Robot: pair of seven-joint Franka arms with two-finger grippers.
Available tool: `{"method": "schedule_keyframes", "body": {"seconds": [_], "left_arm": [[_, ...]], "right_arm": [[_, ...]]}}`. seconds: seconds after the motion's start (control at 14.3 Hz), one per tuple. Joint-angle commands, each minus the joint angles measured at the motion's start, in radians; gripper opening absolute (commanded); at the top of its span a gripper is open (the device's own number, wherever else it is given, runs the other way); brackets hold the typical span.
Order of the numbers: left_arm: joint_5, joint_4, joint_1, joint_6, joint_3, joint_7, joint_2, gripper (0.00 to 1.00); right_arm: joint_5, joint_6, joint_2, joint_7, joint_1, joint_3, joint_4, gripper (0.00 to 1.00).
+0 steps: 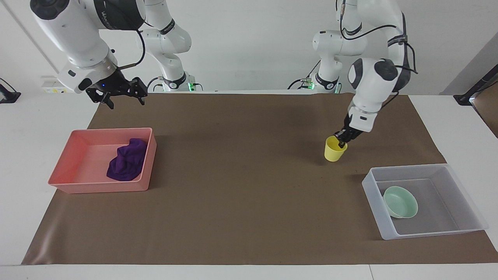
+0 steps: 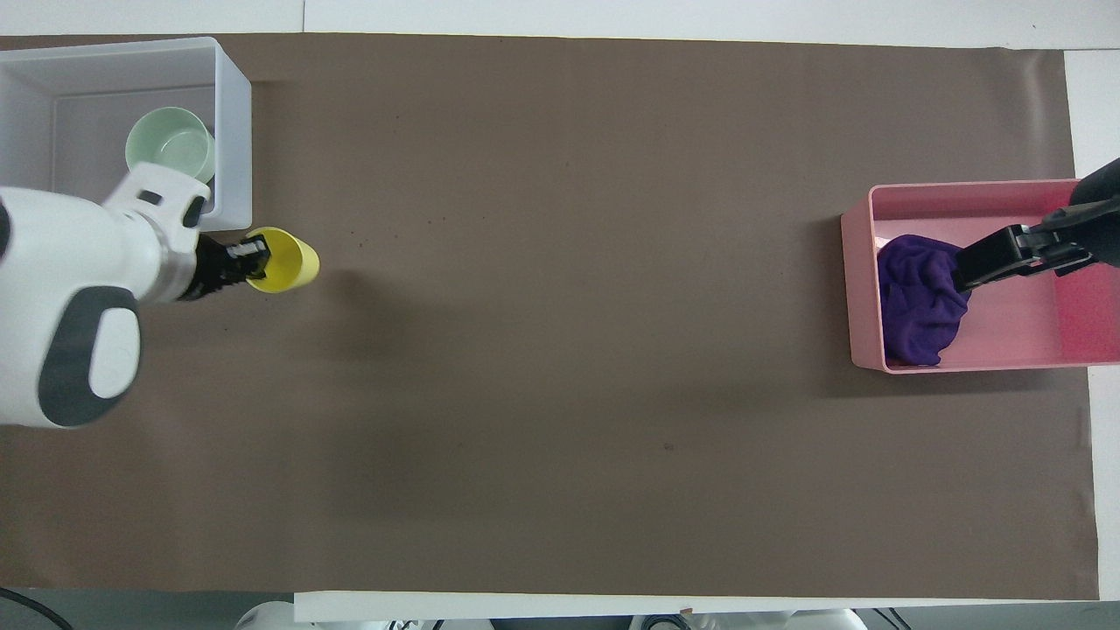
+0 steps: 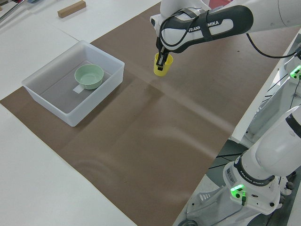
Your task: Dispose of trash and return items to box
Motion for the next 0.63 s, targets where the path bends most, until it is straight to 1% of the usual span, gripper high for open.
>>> {"method": "schedule_keyframes", "body": {"seconds": [0.0, 0.14, 0.21, 0.28, 0.35, 0.49, 0.56], "left_arm": [[0.012, 0.313, 0.14, -0.077, -0.004, 0.028, 0.202, 0.0], [0.016, 0.414, 0.202, -0.07, -0.003, 0.103, 0.298, 0.0], [0.018, 0.422, 0.211, -0.041, -0.003, 0.126, 0.331, 0.0], [0.018, 0.41, 0.211, 0.028, -0.003, 0.13, 0.36, 0.0], [0.03, 0.395, 0.204, 0.064, 0.0, 0.13, 0.386, 0.0], [0.074, 0.377, 0.211, 0.088, -0.001, 0.149, 0.417, 0.0], [0.076, 0.369, 0.211, 0.104, -0.001, 0.165, 0.423, 0.18]], "right_arm": [[0.004, -0.035, -0.045, -0.012, -0.032, 0.001, -0.04, 1.0], [0.006, -0.054, -0.051, -0.012, -0.032, 0.001, -0.051, 1.0], [0.006, -0.063, -0.052, -0.012, -0.031, 0.001, -0.059, 1.0], [0.007, -0.063, -0.059, -0.012, -0.029, 0.001, -0.06, 1.0], [0.007, -0.063, -0.059, -0.012, -0.028, 0.001, -0.06, 1.0], [0.007, -0.063, -0.059, -0.012, -0.032, 0.001, -0.062, 1.0], [0.007, -0.057, -0.059, -0.012, -0.031, 0.001, -0.062, 1.0]]}}
